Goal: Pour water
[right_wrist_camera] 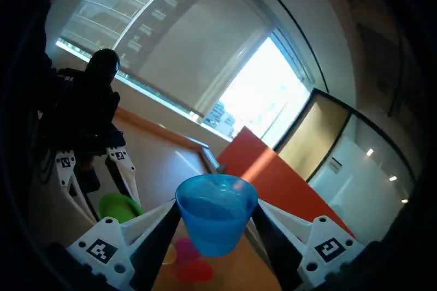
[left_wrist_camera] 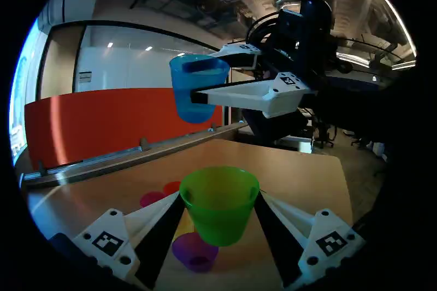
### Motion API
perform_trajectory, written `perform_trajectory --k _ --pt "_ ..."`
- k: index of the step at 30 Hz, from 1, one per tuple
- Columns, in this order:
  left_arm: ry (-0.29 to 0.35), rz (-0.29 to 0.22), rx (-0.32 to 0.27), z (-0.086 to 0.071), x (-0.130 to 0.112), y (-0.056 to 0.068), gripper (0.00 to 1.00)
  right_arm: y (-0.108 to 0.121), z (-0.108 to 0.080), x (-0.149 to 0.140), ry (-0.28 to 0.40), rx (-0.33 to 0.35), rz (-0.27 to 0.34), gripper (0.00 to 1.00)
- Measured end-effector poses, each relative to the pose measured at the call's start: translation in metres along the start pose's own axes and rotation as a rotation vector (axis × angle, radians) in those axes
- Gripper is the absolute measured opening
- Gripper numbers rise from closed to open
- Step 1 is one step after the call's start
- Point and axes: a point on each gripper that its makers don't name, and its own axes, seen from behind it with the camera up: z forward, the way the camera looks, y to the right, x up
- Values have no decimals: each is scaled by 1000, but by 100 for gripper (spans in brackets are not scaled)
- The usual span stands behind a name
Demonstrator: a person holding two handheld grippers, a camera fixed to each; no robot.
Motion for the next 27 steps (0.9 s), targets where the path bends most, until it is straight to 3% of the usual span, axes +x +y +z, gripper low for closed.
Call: perform_trajectory --k 27 --pt "14 3 -1 1 1 -2 86 2 5 3 -5 4 -152 90"
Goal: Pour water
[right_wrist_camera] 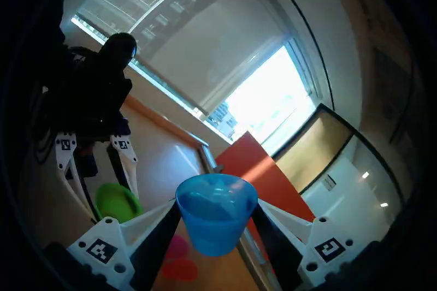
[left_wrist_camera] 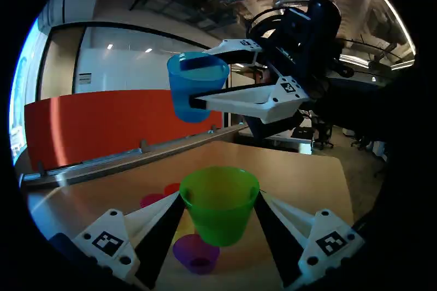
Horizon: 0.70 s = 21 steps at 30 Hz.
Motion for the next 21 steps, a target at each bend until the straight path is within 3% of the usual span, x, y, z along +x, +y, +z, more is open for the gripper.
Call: perform_trajectory --k 21 --pt "1 6 -1 2 0 -2 86 -3 4 6 5 0 -118 89"
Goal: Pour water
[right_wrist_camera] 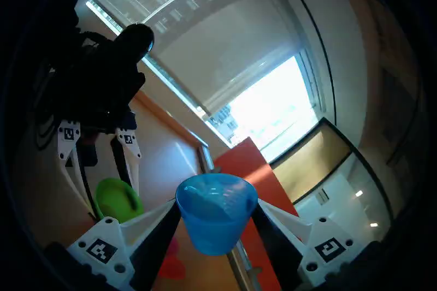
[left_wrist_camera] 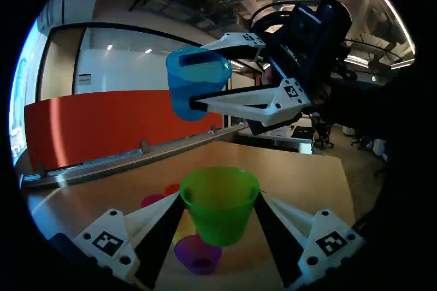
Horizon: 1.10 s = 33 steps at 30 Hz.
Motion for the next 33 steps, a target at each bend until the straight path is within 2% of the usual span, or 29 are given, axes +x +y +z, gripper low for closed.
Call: perform_trajectory --k 11,33 --pt "1 5 2 0 2 0 86 -2 0 1 -7 4 -50 90" --pt "-2 7 -8 3 3 1 86 3 -1 0 -13 1 -105 90"
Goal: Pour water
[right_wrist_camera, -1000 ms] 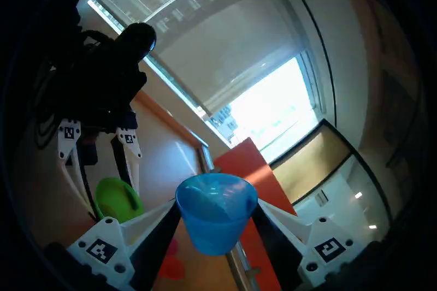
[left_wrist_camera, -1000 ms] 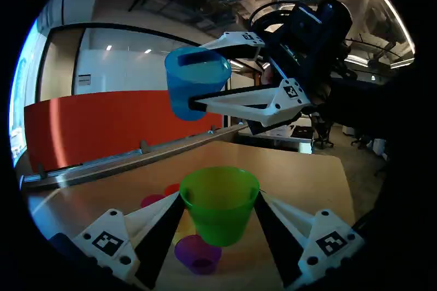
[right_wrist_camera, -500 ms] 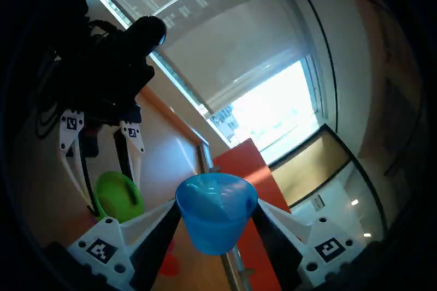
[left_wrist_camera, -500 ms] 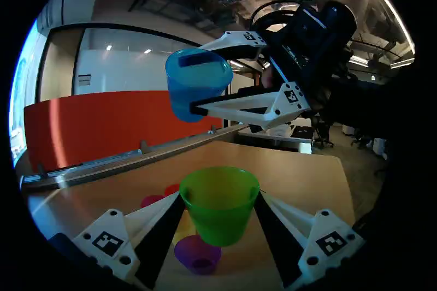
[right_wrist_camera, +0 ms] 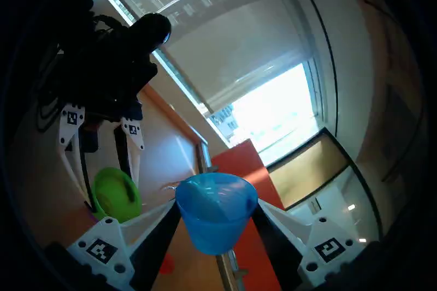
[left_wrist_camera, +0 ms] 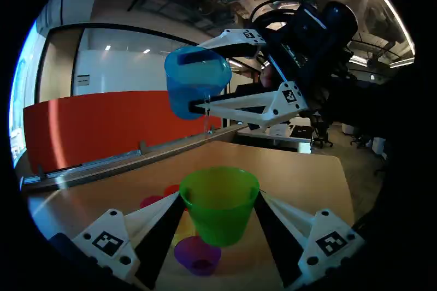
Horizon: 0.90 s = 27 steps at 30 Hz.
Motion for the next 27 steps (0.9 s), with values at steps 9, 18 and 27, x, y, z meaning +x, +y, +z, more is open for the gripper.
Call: perform_trajectory --k 9,18,27 --pt "0 4 -2 1 1 1 86 2 -1 -2 -2 -1 -18 90" --pt "2 4 -3 1 2 2 86 4 -2 -2 -7 -6 -36 90" --pt "4 4 -4 1 3 2 86 5 -2 -1 -8 -8 -47 90"
